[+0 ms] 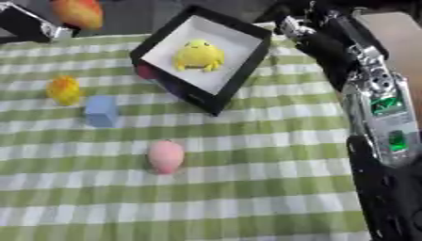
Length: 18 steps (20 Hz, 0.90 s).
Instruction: Pick up objects on the table and place them in the box.
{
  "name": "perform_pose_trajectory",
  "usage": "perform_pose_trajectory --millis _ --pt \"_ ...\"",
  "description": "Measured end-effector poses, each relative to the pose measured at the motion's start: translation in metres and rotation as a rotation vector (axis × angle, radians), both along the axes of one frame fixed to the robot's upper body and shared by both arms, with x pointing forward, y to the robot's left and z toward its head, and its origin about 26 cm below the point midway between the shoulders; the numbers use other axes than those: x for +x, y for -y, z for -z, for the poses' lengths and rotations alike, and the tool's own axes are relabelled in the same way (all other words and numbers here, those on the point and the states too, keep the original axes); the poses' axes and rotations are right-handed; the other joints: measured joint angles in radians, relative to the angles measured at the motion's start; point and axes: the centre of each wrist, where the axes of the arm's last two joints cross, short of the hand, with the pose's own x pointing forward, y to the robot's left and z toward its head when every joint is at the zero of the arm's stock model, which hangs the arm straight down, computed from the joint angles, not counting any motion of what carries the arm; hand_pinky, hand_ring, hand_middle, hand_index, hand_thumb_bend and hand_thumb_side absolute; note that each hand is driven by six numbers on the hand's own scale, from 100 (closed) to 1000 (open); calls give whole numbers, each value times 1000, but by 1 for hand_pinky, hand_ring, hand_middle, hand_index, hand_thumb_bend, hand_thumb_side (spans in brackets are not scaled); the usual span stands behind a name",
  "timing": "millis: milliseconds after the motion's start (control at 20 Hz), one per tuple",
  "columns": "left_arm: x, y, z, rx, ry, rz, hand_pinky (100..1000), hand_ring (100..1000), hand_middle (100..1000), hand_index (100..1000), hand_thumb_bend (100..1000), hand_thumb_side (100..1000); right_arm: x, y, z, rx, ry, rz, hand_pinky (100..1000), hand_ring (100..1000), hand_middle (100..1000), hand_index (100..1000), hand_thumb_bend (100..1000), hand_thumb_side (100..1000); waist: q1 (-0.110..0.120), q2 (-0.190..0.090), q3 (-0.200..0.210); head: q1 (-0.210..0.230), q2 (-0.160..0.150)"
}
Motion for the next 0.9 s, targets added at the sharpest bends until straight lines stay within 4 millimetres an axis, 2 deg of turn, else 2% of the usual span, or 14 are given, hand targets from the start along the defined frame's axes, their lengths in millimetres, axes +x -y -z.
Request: perform_pose_trajectory --millis 150,350,600,900 --pt "14 10 -1 -16 19 8 646 561 558 512 178 100 0 -5 -2 14 5 -7 955 738 785 817 222 379 0 13 -14 8 0" --pt "30 24 4 -45 48 13 645 559 556 491 189 100 0 -9 -5 32 12 -10 957 760 832 834 230 378 -1 15 -30 20 0" --pt "49 34 25 -89 52 -15 644 558 562 501 203 100 -2 -14 -10 72 50 34 990 841 875 848 244 338 -12 21 -50 49 0" --pt "60 52 51 -112 71 -44 647 565 568 506 234 100 -7 -19 -20 142 164 93 1000 866 871 844 244 318 -21 28 -77 87 0"
